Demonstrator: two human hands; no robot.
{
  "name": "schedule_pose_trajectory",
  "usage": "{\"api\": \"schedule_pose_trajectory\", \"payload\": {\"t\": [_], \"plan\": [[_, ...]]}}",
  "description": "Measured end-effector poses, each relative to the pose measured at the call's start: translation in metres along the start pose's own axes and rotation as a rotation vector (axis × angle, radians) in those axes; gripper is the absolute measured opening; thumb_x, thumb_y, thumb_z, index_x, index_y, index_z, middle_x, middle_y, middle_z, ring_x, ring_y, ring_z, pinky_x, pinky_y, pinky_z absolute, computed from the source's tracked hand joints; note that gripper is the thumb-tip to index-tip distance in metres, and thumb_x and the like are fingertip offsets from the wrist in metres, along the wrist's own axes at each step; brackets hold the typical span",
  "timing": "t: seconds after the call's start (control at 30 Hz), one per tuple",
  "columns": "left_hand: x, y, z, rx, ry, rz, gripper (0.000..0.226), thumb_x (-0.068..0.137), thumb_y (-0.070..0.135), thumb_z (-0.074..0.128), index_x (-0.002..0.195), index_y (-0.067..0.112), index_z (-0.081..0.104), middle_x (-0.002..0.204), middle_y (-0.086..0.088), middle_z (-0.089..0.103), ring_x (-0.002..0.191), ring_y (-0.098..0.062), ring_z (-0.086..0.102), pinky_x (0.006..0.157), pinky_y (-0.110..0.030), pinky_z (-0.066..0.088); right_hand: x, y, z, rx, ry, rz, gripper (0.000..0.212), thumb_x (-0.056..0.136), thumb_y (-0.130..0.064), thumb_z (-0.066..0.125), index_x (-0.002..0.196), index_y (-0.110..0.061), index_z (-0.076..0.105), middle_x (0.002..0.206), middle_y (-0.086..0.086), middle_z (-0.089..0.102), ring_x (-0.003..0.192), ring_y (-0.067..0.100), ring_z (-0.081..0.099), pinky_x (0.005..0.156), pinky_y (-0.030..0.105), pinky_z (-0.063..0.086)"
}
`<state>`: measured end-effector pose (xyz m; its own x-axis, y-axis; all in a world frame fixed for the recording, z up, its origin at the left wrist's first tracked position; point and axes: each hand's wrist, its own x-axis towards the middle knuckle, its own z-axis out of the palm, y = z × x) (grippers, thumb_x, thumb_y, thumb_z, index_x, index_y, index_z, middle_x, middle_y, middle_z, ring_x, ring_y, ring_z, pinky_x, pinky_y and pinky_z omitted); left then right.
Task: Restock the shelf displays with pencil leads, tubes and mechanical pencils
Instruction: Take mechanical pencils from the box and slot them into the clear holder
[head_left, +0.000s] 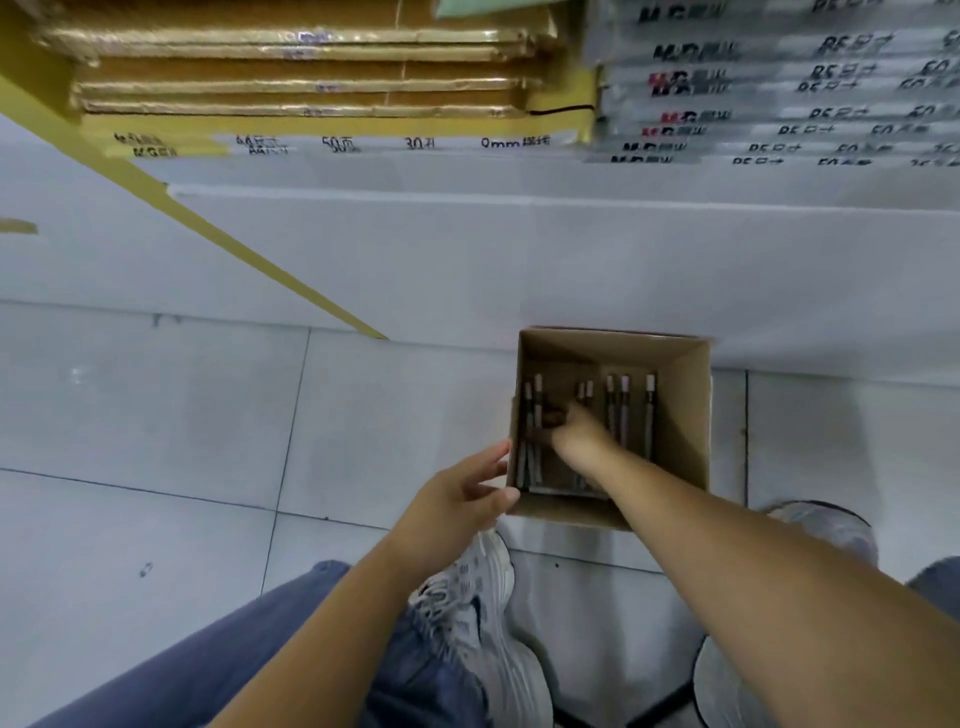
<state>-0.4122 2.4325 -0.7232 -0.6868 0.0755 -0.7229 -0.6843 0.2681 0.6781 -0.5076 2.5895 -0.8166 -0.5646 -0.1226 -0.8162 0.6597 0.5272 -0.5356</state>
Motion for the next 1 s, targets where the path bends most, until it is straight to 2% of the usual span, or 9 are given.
{"api": "schedule_pose_trajectory", "payload": {"t": [0.13, 0.3, 0.47, 0.6, 0.7, 0.77, 0.87, 0.93, 1.0], "plan": [[0.000, 0.001, -0.002, 0.020, -0.024, -0.005, 0.055, 0.098, 0.024, 0.061, 0.149, 0.037, 0.042, 0.144, 0.012, 0.055, 0.116, -0.002, 0.062, 0.090, -0.023, 0.056, 0.005, -0.003, 0.004, 0.113, -0.015, 0.064, 0.048, 0.088, -0.023, 0.068, 0.133, -0.024, 0.050, 0.114, 0.004, 0.064, 0.096, 0.022, 0.057, 0.086, 0.035, 0.044], [0.000, -0.001, -0.003, 0.029, -0.020, 0.000, 0.056, 0.098, 0.023, 0.061, 0.149, 0.038, 0.042, 0.143, 0.010, 0.055, 0.114, -0.004, 0.063, 0.087, -0.023, 0.057, 0.007, -0.006, 0.002, 0.086, -0.088, 0.086, 0.039, 0.088, -0.024, 0.067, 0.125, -0.022, 0.057, 0.109, 0.006, 0.067, 0.098, 0.026, 0.062, 0.094, 0.044, 0.048], [0.002, -0.005, -0.002, 0.033, -0.022, 0.006, 0.056, 0.098, 0.024, 0.062, 0.148, 0.039, 0.042, 0.144, 0.009, 0.055, 0.115, -0.003, 0.063, 0.085, -0.021, 0.057, 0.002, -0.005, 0.005, 0.067, -0.110, 0.057, 0.041, 0.090, -0.022, 0.064, 0.129, -0.022, 0.052, 0.111, 0.004, 0.064, 0.102, 0.024, 0.061, 0.090, 0.039, 0.048], [0.002, -0.004, -0.001, 0.027, -0.010, 0.011, 0.053, 0.098, 0.020, 0.061, 0.133, 0.057, 0.046, 0.125, 0.025, 0.060, 0.103, 0.006, 0.066, 0.085, -0.021, 0.058, -0.005, -0.006, 0.001, 0.086, -0.136, 0.034, 0.034, 0.092, -0.029, 0.061, 0.124, -0.022, 0.054, 0.115, 0.004, 0.065, 0.104, 0.023, 0.062, 0.098, 0.045, 0.047], [0.000, -0.003, 0.002, 0.040, -0.002, 0.012, 0.055, 0.099, 0.021, 0.060, 0.136, 0.057, 0.042, 0.123, 0.026, 0.057, 0.099, 0.012, 0.064, 0.081, -0.018, 0.057, -0.016, -0.006, 0.003, 0.097, -0.123, -0.034, 0.025, 0.093, -0.033, 0.059, 0.117, -0.029, 0.054, 0.106, -0.004, 0.061, 0.094, 0.014, 0.059, 0.090, 0.036, 0.045], [0.000, -0.001, 0.004, 0.037, 0.008, 0.005, 0.055, 0.099, 0.023, 0.060, 0.135, 0.059, 0.041, 0.126, 0.023, 0.056, 0.101, 0.011, 0.061, 0.079, -0.018, 0.056, -0.022, -0.005, 0.004, 0.101, -0.083, -0.092, 0.025, 0.093, -0.032, 0.060, 0.118, -0.032, 0.055, 0.105, -0.007, 0.060, 0.095, 0.012, 0.055, 0.087, 0.032, 0.042], [-0.002, 0.004, 0.007, 0.045, 0.031, 0.000, 0.052, 0.099, 0.023, 0.059, 0.118, 0.070, 0.044, 0.122, 0.023, 0.062, 0.107, 0.003, 0.062, 0.075, -0.018, 0.053, -0.029, -0.008, 0.003, 0.184, -0.030, -0.076, 0.027, 0.090, -0.027, 0.065, 0.117, -0.027, 0.060, 0.106, -0.005, 0.065, 0.094, 0.016, 0.059, 0.086, 0.033, 0.045], [-0.002, 0.004, 0.008, 0.072, 0.046, 0.001, 0.051, 0.099, 0.023, 0.058, 0.126, 0.064, 0.043, 0.127, 0.015, 0.063, 0.109, -0.002, 0.062, 0.074, -0.018, 0.051, -0.034, -0.009, 0.003, 0.231, 0.001, -0.045, 0.029, 0.090, -0.025, 0.066, 0.118, -0.022, 0.062, 0.109, 0.001, 0.068, 0.094, 0.019, 0.062, 0.085, 0.034, 0.047], [-0.002, 0.005, 0.007, 0.111, 0.051, -0.009, 0.052, 0.099, 0.025, 0.060, 0.142, 0.048, 0.043, 0.131, 0.008, 0.063, 0.108, -0.005, 0.063, 0.074, -0.020, 0.052, -0.042, -0.012, 0.002, 0.234, 0.021, -0.049, 0.029, 0.090, -0.025, 0.065, 0.119, -0.019, 0.062, 0.111, 0.004, 0.068, 0.096, 0.021, 0.062, 0.085, 0.036, 0.047]]}}
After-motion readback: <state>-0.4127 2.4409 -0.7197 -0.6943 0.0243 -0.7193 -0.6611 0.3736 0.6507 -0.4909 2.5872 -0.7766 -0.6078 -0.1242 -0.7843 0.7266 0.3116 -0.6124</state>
